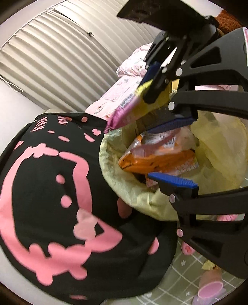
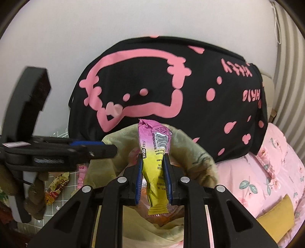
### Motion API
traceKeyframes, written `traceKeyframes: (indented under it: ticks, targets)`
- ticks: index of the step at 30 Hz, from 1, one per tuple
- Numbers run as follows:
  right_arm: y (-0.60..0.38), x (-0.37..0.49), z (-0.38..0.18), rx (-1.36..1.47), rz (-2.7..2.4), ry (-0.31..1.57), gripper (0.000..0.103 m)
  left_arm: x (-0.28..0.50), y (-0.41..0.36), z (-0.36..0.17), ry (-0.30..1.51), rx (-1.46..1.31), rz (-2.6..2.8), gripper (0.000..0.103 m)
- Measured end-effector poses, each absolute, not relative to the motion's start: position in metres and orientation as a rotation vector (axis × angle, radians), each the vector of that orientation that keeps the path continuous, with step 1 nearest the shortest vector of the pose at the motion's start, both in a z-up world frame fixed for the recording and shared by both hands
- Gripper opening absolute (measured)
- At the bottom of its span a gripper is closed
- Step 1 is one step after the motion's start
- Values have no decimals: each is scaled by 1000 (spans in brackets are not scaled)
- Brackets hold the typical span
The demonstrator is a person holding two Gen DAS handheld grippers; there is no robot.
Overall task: Collect trash
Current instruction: 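Open both tools to drop the items into the yellow bag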
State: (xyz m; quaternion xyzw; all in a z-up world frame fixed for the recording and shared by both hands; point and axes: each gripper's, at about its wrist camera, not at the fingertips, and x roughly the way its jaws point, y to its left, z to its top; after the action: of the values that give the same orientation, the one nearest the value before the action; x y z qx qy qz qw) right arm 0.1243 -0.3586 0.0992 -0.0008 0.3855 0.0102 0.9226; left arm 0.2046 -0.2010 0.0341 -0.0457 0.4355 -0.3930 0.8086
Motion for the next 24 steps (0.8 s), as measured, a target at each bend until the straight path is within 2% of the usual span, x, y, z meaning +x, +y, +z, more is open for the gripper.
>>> traceKeyframes:
  ticks: [12,17,24]
  targets:
    - [-341,147,70,-1,26,871,21,194,-148,41,853,-67,-723,41]
    - [-332,153,64,-21,16,893,36,197,-113,34,856,-101,-661,41]
    - [-318,150,73,-19,-5,854,40,204,-58,25,848,-166,-556,41]
